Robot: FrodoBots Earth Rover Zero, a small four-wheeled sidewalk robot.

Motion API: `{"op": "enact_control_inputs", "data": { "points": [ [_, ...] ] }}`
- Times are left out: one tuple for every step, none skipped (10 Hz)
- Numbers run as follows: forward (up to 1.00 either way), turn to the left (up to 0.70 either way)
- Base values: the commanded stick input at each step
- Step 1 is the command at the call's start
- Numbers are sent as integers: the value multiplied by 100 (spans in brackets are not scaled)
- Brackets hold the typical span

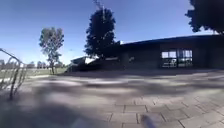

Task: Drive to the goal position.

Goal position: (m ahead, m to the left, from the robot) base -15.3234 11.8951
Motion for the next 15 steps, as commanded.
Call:
{"op": "enact_control_inputs", "data": {
  "points": [
    [70,32],
    [70,35],
    [70,35],
    [70,35],
    [70,35],
    [70,35],
    [70,32],
    [70,21],
    [70,9],
    [70,0],
    [70,0],
    [70,0],
    [70,0],
    [70,0],
    [70,0]
  ]
}}
